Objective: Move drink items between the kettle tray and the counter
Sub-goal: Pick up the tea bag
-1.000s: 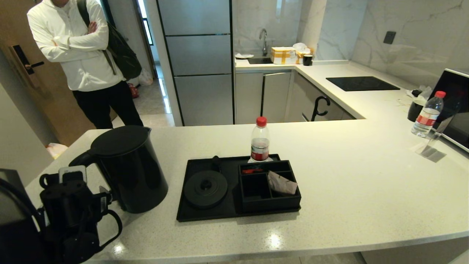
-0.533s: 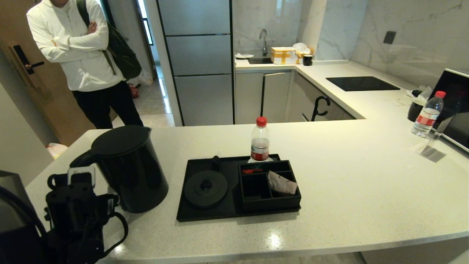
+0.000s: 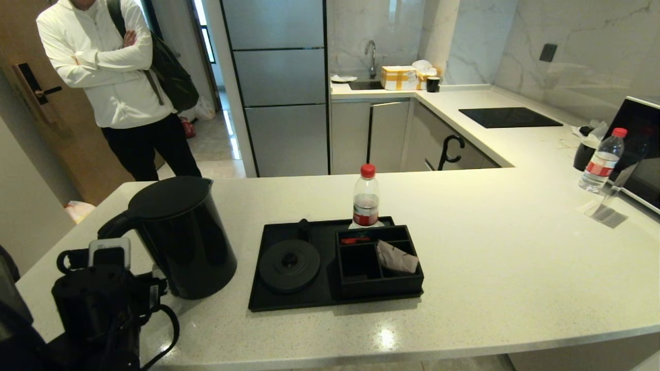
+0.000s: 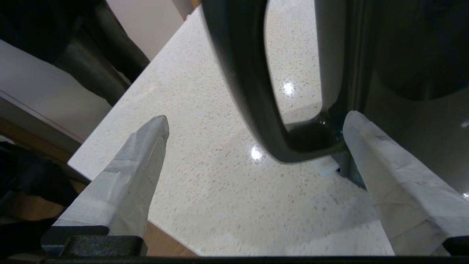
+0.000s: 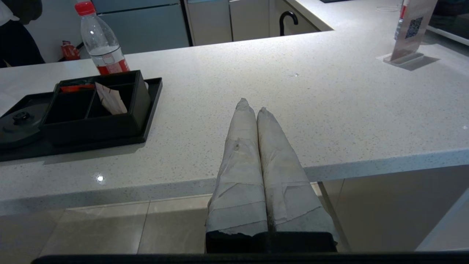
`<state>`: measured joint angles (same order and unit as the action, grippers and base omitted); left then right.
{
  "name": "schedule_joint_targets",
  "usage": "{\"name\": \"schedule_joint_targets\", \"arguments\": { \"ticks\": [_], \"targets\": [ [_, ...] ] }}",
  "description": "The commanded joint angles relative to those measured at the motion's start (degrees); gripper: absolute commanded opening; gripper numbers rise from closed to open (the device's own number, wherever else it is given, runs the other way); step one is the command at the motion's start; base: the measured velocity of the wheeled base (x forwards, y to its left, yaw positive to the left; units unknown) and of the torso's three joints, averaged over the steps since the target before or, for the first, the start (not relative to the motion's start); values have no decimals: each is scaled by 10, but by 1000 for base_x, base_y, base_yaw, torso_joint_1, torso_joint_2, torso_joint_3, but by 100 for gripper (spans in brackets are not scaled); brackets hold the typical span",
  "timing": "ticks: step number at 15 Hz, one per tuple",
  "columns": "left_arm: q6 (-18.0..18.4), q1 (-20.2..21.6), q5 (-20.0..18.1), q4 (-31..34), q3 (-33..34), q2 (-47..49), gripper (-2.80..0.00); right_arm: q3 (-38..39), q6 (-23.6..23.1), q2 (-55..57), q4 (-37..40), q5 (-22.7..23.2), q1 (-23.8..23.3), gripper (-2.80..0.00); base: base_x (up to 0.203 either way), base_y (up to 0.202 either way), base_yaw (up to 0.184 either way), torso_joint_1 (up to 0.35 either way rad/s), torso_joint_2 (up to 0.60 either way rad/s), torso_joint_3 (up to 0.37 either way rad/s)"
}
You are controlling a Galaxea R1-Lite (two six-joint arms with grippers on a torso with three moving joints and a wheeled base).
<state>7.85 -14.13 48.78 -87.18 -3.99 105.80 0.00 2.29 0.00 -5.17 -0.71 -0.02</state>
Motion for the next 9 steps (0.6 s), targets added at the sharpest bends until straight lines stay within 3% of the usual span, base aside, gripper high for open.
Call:
{"name": "schedule_joint_targets", "arguments": {
  "ticks": [1, 8, 9],
  "targets": [
    [1, -13, 9, -5, 14, -28, 0, 17, 0, 0, 0, 0, 0, -280, 0, 0, 0, 0, 0, 0],
    [8, -55, 32, -5, 62, -150, 0, 17, 0, 0, 0, 0, 0, -280, 0, 0, 0, 0, 0, 0],
    [18, -57, 45, -5, 62, -170, -280, 18, 0, 0, 0, 0, 0, -280, 0, 0, 0, 0, 0, 0]
  ]
}}
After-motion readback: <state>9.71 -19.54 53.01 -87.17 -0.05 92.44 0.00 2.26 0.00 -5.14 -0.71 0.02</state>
